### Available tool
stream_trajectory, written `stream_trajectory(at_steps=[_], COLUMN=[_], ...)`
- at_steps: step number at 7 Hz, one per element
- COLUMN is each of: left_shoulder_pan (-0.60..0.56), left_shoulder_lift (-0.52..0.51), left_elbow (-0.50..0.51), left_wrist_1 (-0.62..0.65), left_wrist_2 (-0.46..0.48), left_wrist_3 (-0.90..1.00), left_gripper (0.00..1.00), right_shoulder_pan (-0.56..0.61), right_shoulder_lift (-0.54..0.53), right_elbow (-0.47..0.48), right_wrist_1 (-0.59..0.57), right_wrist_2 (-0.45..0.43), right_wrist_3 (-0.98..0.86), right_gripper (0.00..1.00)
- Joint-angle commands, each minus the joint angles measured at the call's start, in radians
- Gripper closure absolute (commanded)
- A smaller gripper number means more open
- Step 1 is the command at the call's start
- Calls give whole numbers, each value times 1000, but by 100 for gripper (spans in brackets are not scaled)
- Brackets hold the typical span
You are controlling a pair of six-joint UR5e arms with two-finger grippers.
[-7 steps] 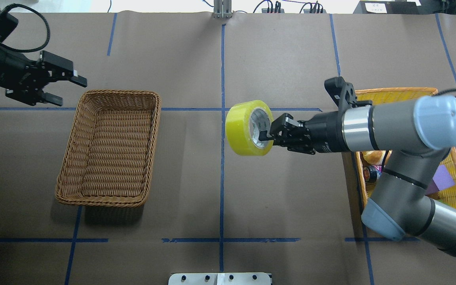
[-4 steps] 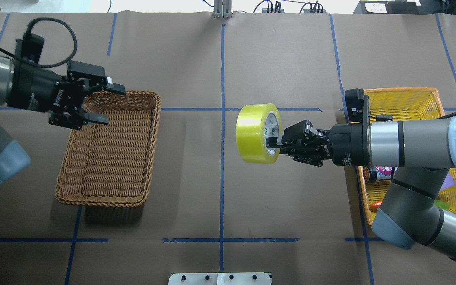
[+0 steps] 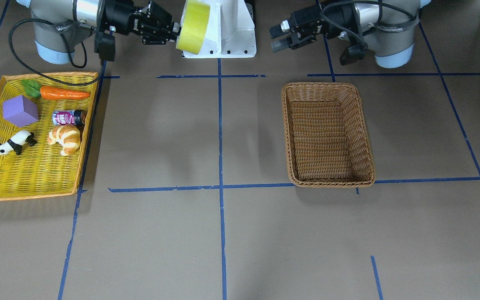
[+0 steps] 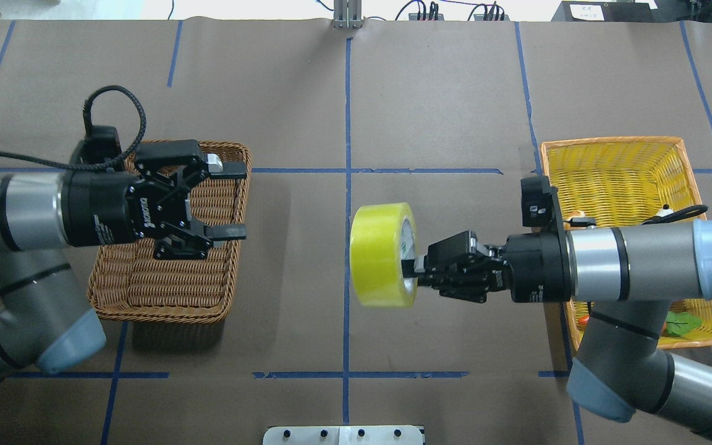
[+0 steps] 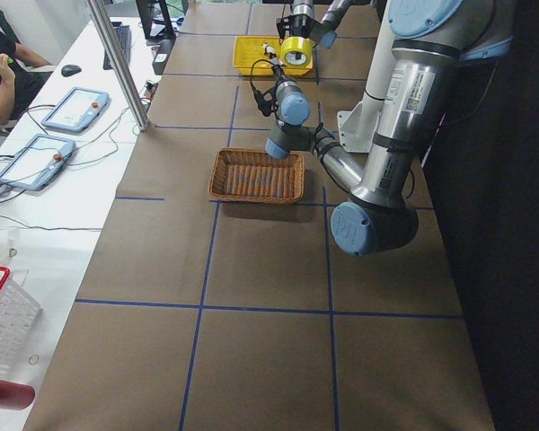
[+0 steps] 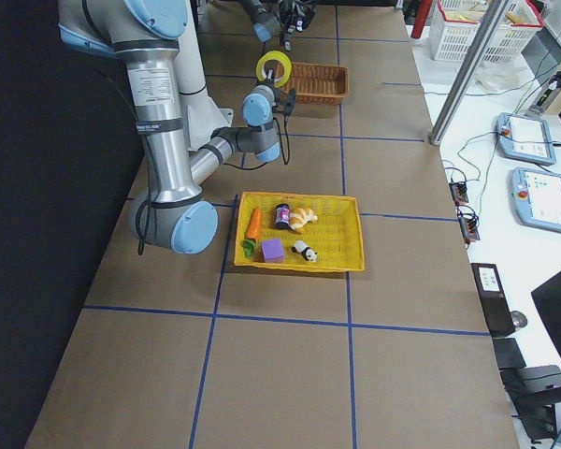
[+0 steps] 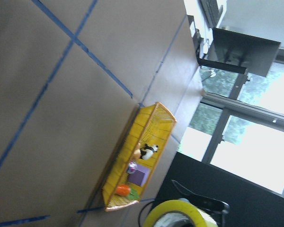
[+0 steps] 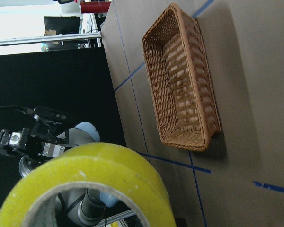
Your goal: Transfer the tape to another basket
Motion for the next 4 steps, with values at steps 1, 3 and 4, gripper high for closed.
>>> stream_trajectory(at_steps=[1, 3, 4], left_shoulder_pan=[101, 138, 142], left_shoulder_lift=[-54, -77, -82], left_elbow=[12, 14, 14], left_wrist_1=[-39, -40, -40], left_wrist_2=[53, 85, 86], left_wrist_3=[-15, -16, -16], left_gripper=[0, 0, 0], right_shoulder_pan=[-61, -100, -106], right_shoulder_lift=[19, 21, 21], right_elbow=[0, -1, -1], right_wrist_1=[30, 30, 30], right_wrist_2=[-22, -46, -50], right_wrist_3=[5, 3, 3], right_gripper=[100, 100, 100])
